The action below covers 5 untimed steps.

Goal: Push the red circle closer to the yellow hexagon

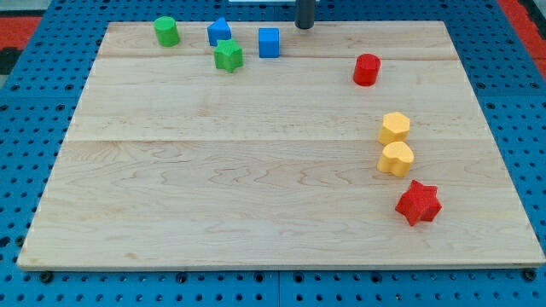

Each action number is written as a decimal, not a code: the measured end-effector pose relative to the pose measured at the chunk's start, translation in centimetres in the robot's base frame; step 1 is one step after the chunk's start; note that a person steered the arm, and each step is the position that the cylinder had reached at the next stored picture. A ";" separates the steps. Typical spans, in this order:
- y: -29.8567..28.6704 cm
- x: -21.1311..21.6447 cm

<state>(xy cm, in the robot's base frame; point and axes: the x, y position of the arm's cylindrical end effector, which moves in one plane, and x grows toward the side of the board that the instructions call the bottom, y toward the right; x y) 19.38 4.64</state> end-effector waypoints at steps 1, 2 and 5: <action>-1.3 -0.2; -3.3 1.4; 3.5 9.0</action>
<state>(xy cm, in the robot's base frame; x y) 28.35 8.15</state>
